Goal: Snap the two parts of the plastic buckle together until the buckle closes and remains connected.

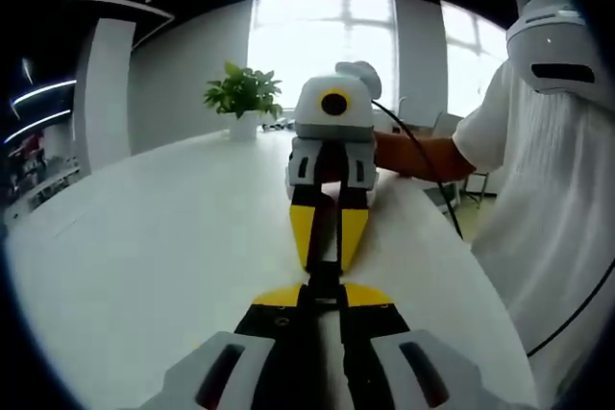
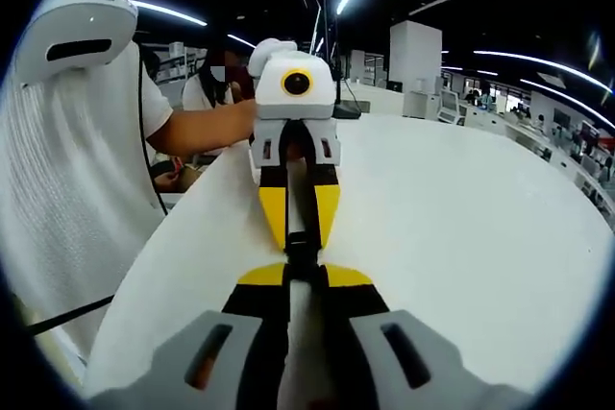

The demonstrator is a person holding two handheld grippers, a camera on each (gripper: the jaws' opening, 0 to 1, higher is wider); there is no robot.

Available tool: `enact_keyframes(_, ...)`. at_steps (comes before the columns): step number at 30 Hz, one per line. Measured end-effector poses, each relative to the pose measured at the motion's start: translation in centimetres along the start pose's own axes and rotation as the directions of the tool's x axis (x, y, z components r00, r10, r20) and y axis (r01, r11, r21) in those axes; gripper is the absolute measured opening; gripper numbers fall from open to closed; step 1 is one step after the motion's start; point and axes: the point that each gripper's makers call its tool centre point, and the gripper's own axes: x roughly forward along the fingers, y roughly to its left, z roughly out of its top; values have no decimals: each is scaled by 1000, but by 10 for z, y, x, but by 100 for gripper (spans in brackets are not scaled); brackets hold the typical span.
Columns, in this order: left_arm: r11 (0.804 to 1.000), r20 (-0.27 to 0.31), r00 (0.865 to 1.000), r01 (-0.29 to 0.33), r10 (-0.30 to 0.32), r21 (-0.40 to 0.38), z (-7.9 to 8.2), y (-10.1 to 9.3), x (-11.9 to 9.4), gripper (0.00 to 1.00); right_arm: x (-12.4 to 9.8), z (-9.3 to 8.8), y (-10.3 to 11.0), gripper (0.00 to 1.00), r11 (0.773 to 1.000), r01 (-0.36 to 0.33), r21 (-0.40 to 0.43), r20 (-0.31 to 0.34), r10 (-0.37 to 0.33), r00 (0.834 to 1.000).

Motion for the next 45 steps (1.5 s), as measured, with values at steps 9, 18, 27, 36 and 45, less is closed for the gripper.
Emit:
enact_keyframes(9,1000,-3,1000,1,-1,1,-1,0,-1,12,1,1,2,12,1000,-7,-8,-4,7,1000)
enact_keyframes(18,1000,3,1000,9,-9,15,-1,-2,0,18,2,1,3,12,1000,-7,-11,1,7,1000)
enact_keyframes(27,999,27,999,-38,37,33,0,5,0,32,2,2,4,12,1000,-2,-13,10,2,1000)
enact_keyframes(36,998,35,999,-43,42,39,1,4,0,35,1,2,4,12,1000,0,-11,13,0,1000)
enact_keyframes(45,998,33,998,-45,44,34,1,3,0,35,1,2,4,12,1000,-3,-14,16,3,1000)
